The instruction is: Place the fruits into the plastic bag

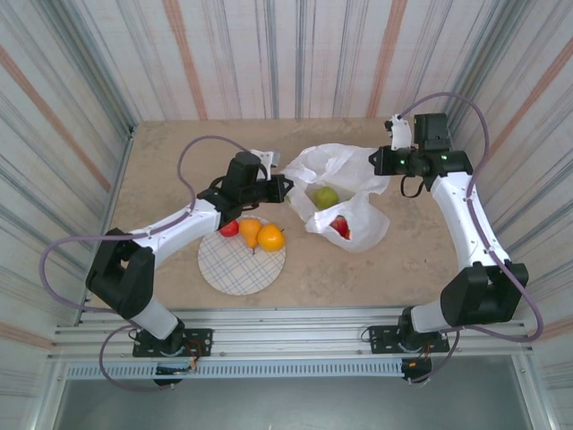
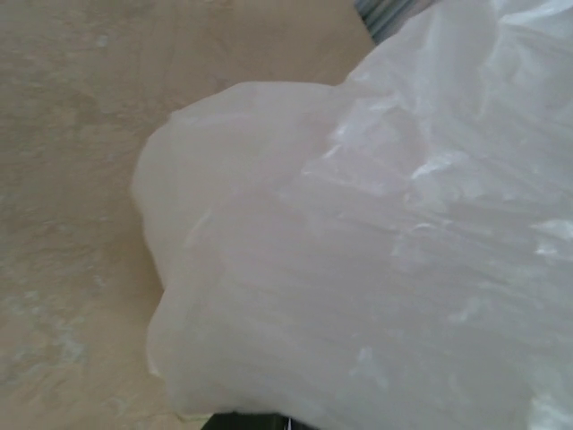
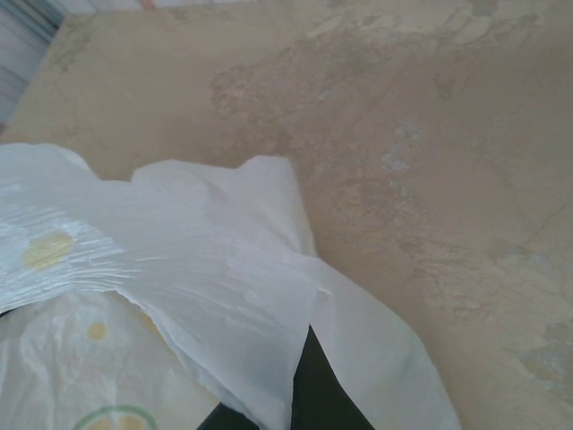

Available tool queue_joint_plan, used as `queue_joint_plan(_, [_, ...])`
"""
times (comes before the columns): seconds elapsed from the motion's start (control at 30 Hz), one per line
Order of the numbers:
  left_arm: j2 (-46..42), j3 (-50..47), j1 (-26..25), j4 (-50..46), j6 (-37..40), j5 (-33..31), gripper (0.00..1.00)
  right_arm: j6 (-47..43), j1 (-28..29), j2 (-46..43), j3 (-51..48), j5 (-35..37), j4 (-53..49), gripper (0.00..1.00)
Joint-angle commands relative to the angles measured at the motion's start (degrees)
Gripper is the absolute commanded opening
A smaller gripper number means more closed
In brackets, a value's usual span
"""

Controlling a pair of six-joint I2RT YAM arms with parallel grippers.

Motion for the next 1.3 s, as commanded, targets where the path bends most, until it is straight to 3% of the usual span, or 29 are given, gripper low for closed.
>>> queue_joint_plan(0.0, [-2.6, -1.71, 1.56, -2.82, 2.89, -1.34, 0.08, 2.98, 1.08, -0.14, -2.15, -3.49, 3.12, 0.0])
queue_joint_plan(0.3, [-13.01, -8.03, 2.44, -8.65, 6.11, -0.34, 0.62, 5.22, 2.73, 1.18, -3.84, -6.21, 6.43, 0.0])
queue_joint_plan(0.47, [-23.18, -13.32, 2.73, -17.16, 7.15, -7.97, 0.77, 5.2, 3.0, 1.99, -4.03, -6.75, 7.13, 0.0])
queue_joint_plan(0.63, [-31.67, -17.78, 6.86, -24.19, 5.21, -16.88, 0.8, 4.87, 2.82, 2.48, -4.42, -7.18, 7.91, 0.0])
queue_joint_plan(0.73, [-32.57, -18.7, 11.32, -26.28, 3.69, -17.48, 0.81, 4.94, 2.67, 2.82, -4.6, -7.69, 8.3, 0.0])
queue_joint_plan(0.87, [-28.57, -17.67, 14.2, -27.26, 3.89, -18.04, 0.85, 4.92, 2.56, 2.7, -4.77, -7.93, 8.34, 0.0])
queue_joint_plan(1.1, [-18.56, -14.23, 14.26, -26.58, 5.19, -19.37, 0.87, 4.8, 2.19, 2.25, -5.17, -8.21, 8.19, 0.0])
queue_joint_plan(1.27, [-13.23, -13.27, 14.26, -24.16, 5.41, -16.96, 0.88, 4.84, 1.86, 2.02, -5.61, -8.41, 8.18, 0.0])
